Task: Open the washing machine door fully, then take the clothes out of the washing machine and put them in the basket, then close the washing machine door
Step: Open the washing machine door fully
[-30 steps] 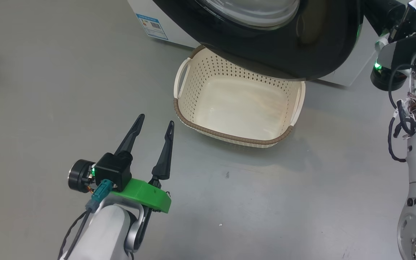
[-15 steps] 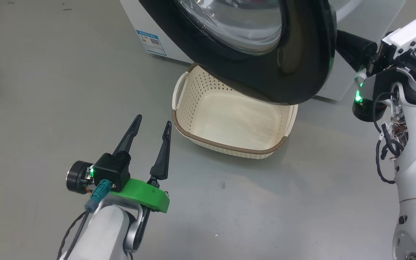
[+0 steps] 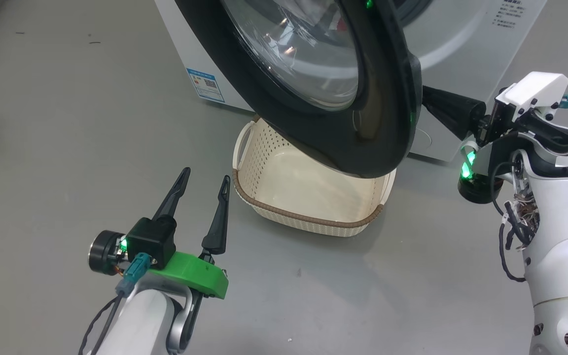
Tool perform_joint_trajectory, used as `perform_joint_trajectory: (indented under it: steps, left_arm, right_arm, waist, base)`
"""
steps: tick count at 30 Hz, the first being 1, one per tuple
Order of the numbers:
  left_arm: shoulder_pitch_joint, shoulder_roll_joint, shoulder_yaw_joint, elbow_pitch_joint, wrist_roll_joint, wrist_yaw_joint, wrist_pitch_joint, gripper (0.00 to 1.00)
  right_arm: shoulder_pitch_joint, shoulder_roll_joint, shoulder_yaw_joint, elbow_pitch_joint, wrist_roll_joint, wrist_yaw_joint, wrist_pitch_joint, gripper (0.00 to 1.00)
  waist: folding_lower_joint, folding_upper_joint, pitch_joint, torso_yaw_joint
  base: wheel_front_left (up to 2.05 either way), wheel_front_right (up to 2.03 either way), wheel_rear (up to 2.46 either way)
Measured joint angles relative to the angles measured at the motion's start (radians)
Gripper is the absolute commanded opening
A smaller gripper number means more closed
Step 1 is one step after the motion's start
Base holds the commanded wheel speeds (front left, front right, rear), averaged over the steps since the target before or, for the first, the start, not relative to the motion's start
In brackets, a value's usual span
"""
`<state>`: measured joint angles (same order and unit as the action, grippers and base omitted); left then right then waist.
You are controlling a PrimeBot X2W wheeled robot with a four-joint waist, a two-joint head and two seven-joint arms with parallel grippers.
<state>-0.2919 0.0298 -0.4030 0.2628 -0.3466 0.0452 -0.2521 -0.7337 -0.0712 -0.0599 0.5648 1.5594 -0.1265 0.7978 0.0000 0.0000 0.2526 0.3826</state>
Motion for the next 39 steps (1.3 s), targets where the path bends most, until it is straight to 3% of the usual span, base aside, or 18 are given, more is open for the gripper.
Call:
perform_joint_trajectory:
  steps: [7,9,19,28,39]
  left_arm:
    - [0.016,0.001,0.009,0.003,0.013,0.002,0.000,1.00]
    - [0.017,0.001,0.009,0.003,0.014,0.002,0.000,1.00]
    - [0.028,0.001,0.010,0.003,0.016,0.002,0.000,1.00]
    - [0.036,0.001,0.011,-0.002,0.016,0.002,0.000,1.00]
    - [0.038,0.001,0.039,-0.003,0.025,0.002,0.000,1.00]
  right_arm:
    - [0.040,0.001,0.078,-0.015,0.112,0.000,0.038,0.00]
    - [0.062,0.001,0.150,-0.031,0.171,0.000,0.051,0.00]
    - [0.112,0.002,0.326,-0.089,0.286,0.000,0.048,0.00]
    - [0.133,0.002,0.453,-0.152,0.346,0.000,0.003,0.00]
    - [0.144,0.002,0.500,-0.188,0.326,0.000,-0.086,0.00]
  waist:
    - [0.0000,0.0000,-0.019,-0.001]
    - [0.0000,0.0000,-0.024,0.000]
    - [0.0000,0.0000,-0.028,0.009]
    - [0.0000,0.0000,-0.027,0.019]
    - [0.0000,0.0000,-0.032,0.014]
  base:
    - [0.00,0.00,0.00]
    - [0.00,0.00,0.00]
    - [0.00,0.00,0.00]
    - [0.00,0.00,0.00]
    - [0.00,0.00,0.00]
